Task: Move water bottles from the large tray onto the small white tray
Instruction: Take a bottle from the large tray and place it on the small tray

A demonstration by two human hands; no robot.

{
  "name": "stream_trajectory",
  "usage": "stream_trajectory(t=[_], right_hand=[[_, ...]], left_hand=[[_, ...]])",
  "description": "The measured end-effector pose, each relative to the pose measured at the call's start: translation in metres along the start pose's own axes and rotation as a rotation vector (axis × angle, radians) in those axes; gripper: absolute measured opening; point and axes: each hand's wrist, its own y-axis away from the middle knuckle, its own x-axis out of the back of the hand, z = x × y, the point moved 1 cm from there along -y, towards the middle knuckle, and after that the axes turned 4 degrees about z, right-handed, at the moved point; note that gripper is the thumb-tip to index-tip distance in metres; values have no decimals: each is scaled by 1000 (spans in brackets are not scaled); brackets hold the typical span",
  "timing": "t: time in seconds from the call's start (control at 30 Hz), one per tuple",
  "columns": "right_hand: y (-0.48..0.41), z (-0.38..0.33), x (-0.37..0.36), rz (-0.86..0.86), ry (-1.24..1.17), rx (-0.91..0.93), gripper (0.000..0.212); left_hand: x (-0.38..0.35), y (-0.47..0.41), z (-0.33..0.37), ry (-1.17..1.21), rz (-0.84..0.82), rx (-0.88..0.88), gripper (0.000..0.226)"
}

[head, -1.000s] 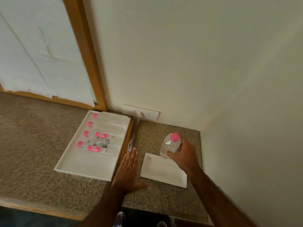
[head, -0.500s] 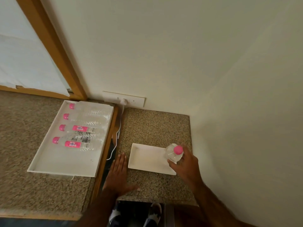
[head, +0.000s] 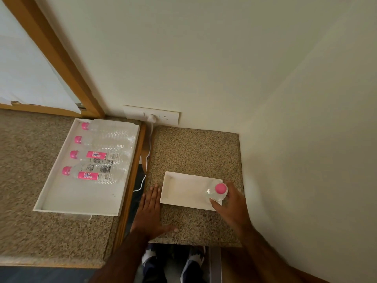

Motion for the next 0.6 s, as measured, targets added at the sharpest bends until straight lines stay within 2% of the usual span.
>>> stream_trajectory(t=[0.47, 0.6], right_hand=[[-2, 13, -3, -34, -20, -4, 62], [-1, 12, -2, -66, -52, -18, 68]], left_hand=[[0, 1, 1, -32, -18, 25, 161], [4, 0, 4, -57, -22, 36, 163]])
